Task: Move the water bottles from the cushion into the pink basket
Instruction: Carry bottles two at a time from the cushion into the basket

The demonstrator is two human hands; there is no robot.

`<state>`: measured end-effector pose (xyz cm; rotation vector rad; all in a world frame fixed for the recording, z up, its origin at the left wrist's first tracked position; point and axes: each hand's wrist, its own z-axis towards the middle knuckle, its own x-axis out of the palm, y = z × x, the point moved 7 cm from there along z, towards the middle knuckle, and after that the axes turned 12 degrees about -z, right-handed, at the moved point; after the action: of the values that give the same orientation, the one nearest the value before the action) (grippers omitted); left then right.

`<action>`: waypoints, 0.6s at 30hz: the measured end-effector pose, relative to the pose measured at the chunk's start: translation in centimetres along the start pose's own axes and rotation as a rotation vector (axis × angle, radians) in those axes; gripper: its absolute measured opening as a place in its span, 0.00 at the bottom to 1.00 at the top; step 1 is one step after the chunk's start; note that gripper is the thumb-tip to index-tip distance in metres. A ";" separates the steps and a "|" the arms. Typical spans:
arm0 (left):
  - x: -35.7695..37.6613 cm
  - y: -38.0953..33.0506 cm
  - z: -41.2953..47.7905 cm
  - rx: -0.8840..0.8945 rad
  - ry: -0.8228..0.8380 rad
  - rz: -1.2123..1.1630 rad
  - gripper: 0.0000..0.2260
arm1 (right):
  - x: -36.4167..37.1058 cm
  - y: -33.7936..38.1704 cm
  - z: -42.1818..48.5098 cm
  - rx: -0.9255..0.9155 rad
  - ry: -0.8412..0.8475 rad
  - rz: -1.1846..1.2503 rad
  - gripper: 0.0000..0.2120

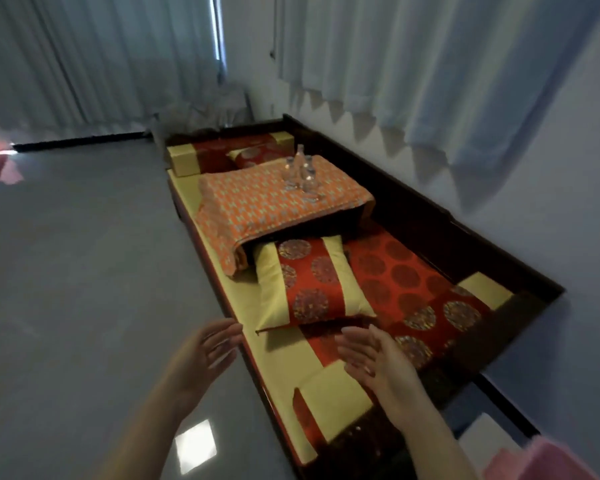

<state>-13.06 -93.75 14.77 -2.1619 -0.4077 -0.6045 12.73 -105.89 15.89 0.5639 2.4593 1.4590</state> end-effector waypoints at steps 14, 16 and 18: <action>-11.4 -26.4 19.1 0.011 -0.053 -0.028 0.07 | 27.9 9.9 20.3 0.119 0.090 0.213 0.18; -10.4 -28.5 22.5 -0.009 -0.028 -0.016 0.07 | 29.4 11.0 23.4 0.121 0.059 0.217 0.18; -9.1 -30.9 26.4 -0.020 0.008 0.005 0.07 | 30.7 12.2 26.9 0.115 0.039 0.214 0.17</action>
<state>-28.13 -54.91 15.34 -2.1780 -0.3937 -0.6172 -2.14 -66.01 13.70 0.8526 2.5931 1.4204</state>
